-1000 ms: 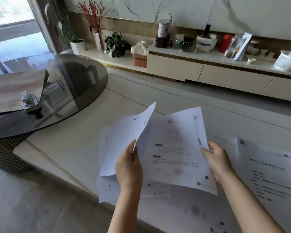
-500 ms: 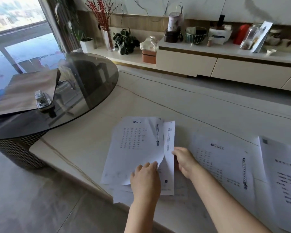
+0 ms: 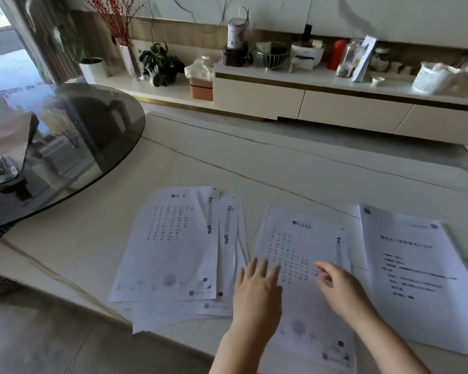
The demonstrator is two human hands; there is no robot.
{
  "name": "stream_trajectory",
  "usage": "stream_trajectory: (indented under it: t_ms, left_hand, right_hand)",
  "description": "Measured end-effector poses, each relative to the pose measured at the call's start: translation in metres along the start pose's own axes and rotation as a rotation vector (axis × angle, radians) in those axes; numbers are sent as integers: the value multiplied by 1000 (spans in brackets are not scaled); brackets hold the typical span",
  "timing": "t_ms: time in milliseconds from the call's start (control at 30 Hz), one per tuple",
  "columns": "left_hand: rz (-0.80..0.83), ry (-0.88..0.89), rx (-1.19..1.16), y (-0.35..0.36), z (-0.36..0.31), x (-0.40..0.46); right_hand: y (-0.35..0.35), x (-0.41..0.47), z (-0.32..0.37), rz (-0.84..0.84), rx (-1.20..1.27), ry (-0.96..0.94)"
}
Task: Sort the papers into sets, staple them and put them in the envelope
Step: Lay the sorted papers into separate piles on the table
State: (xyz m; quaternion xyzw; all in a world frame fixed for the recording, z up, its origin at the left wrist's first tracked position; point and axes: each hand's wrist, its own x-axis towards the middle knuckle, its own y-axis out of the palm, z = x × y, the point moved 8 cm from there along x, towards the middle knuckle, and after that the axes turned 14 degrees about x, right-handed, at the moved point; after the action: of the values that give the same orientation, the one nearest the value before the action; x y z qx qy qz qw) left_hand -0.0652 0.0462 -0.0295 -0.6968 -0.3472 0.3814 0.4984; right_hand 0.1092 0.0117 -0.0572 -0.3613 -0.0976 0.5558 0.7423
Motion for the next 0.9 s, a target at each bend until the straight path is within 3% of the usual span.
stream_trajectory:
  t_ms: [133,300,433,533,700,900]
  left_hand:
    - [160,86,109,32,-25,2]
    - [217,63,214,49,-28,5]
    - [209,30,251,50,-34,11]
    - [185,9,254,46,-34,13]
    - [124,8,227,43,-40,14]
    - [-49,30,55,27,-43,16]
  right_hand:
    - [-19,-8,-35,-180,-319,3]
    - [-10,-7,-38,-220,-504,-88]
    - [-14,-1,-36,-231,-376,-167]
    - [-30,1,-38,-279,-134,-177]
    - [-54,-1,-46,-342,389,44]
    - [-61,-5,-46,-364,309,21]
